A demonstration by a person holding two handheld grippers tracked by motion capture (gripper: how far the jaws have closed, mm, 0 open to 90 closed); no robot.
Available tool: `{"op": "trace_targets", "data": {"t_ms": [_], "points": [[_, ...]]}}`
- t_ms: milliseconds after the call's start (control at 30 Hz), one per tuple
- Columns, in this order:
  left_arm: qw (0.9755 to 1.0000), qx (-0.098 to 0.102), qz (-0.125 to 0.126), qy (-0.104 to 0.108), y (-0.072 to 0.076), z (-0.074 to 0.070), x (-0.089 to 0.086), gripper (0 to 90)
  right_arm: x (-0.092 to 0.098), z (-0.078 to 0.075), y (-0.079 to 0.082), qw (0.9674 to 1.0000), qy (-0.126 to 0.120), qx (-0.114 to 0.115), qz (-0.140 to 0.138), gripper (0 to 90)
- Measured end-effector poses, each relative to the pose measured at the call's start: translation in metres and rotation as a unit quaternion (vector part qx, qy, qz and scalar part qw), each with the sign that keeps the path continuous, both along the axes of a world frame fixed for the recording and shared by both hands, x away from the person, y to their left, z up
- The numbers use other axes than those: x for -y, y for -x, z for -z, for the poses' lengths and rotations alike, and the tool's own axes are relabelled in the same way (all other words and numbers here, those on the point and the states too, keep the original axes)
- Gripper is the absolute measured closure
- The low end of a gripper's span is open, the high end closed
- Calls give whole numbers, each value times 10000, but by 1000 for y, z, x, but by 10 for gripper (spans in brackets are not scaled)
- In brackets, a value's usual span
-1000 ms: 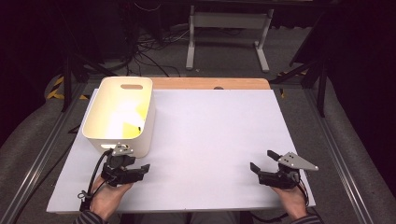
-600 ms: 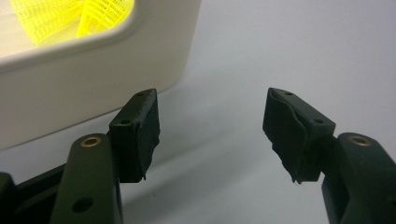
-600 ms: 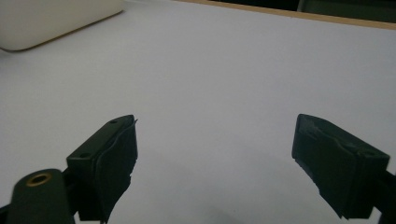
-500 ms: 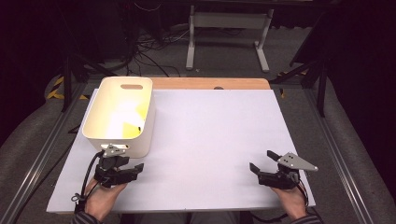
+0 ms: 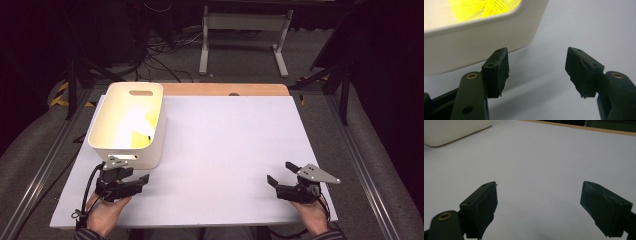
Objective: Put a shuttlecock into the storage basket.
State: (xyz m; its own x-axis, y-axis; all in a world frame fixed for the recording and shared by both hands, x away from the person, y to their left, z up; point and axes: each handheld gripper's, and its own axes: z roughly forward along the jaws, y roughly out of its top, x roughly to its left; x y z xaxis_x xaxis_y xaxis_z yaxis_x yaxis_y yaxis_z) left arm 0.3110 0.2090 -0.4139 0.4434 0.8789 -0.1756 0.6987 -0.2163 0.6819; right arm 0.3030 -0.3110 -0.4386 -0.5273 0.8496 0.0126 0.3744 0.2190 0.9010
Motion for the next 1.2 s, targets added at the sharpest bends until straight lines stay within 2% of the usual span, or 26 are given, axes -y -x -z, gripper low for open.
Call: {"op": "trace_targets", "data": {"t_ms": [733, 1200], "points": [[9992, 247, -270, 153, 0, 2, -13, 355, -1, 0, 4, 10000, -23, -30, -27, 143], [9983, 426, -318, 222, -1, 4, -15, 347, 0, 0, 6, 10000, -23, -39, -59, 142]]}}
